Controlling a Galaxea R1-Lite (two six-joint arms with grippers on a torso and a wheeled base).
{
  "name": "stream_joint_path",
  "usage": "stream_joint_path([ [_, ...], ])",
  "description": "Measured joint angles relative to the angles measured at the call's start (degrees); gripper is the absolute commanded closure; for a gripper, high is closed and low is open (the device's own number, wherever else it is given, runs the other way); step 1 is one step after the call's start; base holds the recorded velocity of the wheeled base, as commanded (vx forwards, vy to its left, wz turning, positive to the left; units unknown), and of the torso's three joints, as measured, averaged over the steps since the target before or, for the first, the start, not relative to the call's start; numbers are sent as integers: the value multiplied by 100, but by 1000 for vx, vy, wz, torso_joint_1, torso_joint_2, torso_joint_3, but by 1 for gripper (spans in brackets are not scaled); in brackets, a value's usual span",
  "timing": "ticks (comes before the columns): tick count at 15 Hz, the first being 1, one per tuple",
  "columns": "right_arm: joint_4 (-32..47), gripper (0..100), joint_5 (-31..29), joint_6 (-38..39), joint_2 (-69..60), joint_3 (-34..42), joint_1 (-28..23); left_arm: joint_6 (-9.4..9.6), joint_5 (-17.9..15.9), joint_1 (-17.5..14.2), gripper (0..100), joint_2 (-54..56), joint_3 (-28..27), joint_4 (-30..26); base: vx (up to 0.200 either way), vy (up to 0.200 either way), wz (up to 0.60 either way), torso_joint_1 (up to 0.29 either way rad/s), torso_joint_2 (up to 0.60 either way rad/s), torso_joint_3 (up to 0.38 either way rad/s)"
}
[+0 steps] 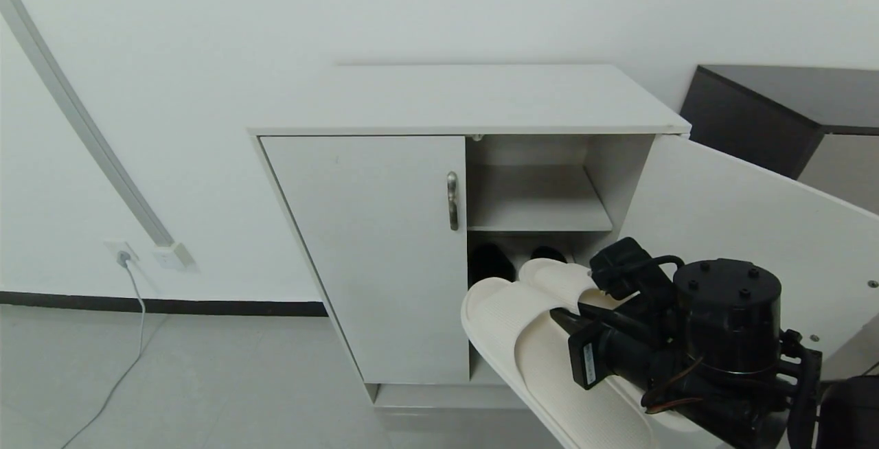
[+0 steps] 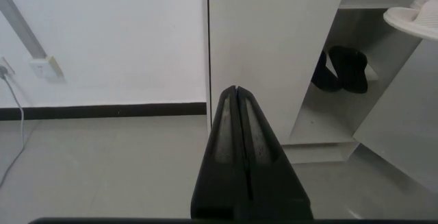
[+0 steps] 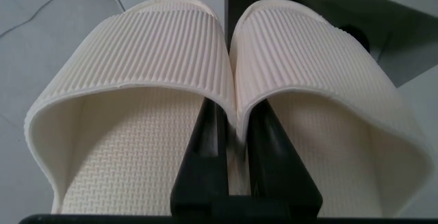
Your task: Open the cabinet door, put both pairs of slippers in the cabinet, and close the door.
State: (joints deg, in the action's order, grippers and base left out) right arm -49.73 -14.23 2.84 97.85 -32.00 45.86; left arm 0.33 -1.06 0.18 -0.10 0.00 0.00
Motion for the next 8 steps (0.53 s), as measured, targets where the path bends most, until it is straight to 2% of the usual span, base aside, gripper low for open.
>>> stream_joint_path([
  [8,-37,100,-17,6,84,-9,-27,2,0,0,100,0,0,0,0,0,0,-111,456,349],
])
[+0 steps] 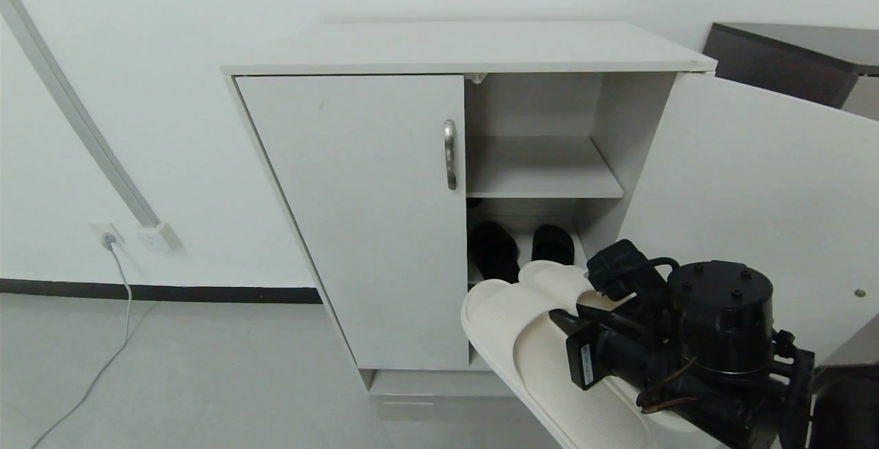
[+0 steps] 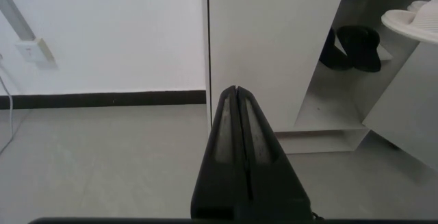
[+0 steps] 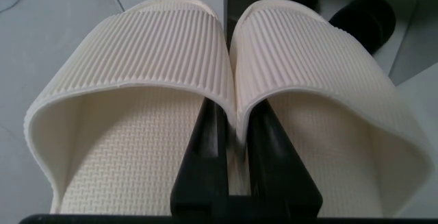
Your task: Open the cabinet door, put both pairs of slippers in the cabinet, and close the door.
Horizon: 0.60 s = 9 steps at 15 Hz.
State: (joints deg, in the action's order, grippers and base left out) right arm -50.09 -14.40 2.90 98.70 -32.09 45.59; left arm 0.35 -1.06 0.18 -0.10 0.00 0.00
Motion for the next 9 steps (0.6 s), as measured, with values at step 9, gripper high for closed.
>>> stream_joint_path([
  [9,-191,100,-517,5,146,-160,-72,-2,0,0,100,0,0,0,0,0,0,-13,224,204],
])
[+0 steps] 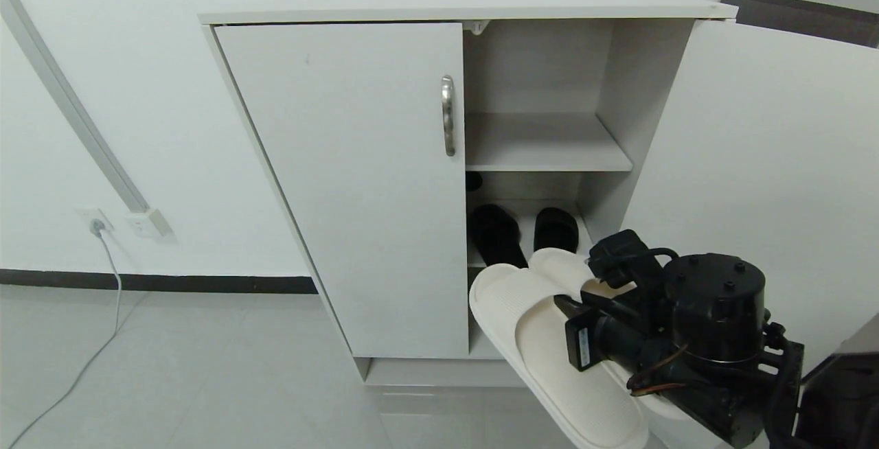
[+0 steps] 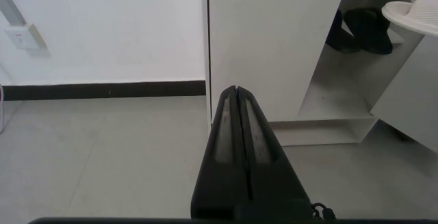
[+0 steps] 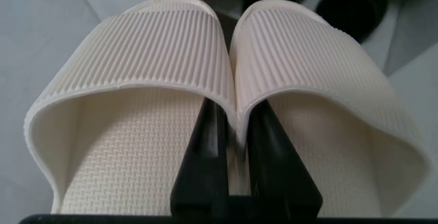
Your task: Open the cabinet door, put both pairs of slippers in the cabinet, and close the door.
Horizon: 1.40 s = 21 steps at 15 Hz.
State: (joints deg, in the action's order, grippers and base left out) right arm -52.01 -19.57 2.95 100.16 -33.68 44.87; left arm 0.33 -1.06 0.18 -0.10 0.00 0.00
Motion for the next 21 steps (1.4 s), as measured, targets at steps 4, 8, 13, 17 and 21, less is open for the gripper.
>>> stream_joint_path([
  [4,1040,100,-1574,473,160,-877,204,0,0,0,100,0,0,0,0,0,0,0,0,0],
  [8,2347,100,-2499,857,174,-2068,399,2,0,-2,100,0,0,0,0,0,0,0,0,0],
  [13,3279,100,-2660,789,161,-3362,400,10,2,0,100,0,0,0,0,0,0,0,0,0],
  [17,3294,100,-2660,619,169,-3618,262,10,0,0,100,0,0,0,0,0,0,0,0,0],
  [21,3293,100,-2660,541,172,-3638,226,11,2,0,100,0,0,0,150,0,0,-3,2,2],
])
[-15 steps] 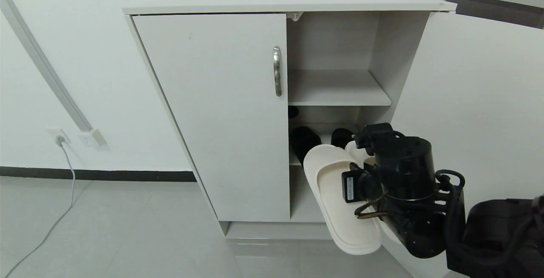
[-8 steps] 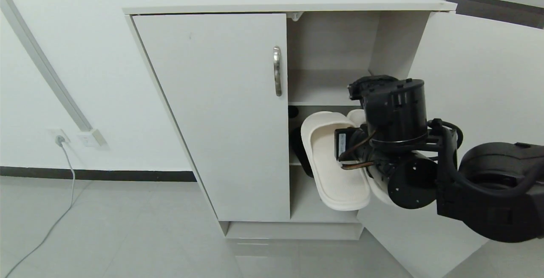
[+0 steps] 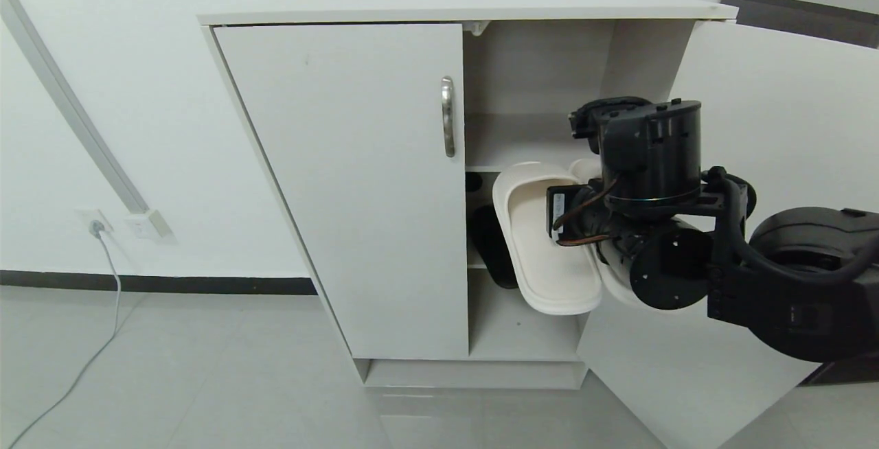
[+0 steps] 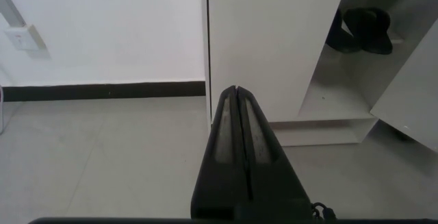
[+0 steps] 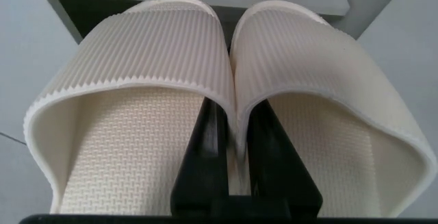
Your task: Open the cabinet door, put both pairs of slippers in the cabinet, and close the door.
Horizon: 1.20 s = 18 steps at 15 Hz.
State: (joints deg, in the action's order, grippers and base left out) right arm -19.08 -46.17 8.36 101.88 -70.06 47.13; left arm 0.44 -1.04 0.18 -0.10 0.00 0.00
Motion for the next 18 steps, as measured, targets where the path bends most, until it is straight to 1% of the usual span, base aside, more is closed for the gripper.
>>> stream_joint_path([
  [7,-10,100,2,-119,40,-119,-28,0,-2,0,100,0,0,0,200,0,0,2,2,4],
  [10,-43,100,43,-218,94,-185,-55,0,0,4,100,0,0,0,0,0,0,0,0,0],
  [13,-40,100,60,-205,273,-463,-135,-1,-2,0,100,0,0,0,0,0,0,0,0,0],
  [18,22,100,66,-207,846,-1373,-408,-9,-2,-2,100,0,0,0,0,0,0,0,0,0],
])
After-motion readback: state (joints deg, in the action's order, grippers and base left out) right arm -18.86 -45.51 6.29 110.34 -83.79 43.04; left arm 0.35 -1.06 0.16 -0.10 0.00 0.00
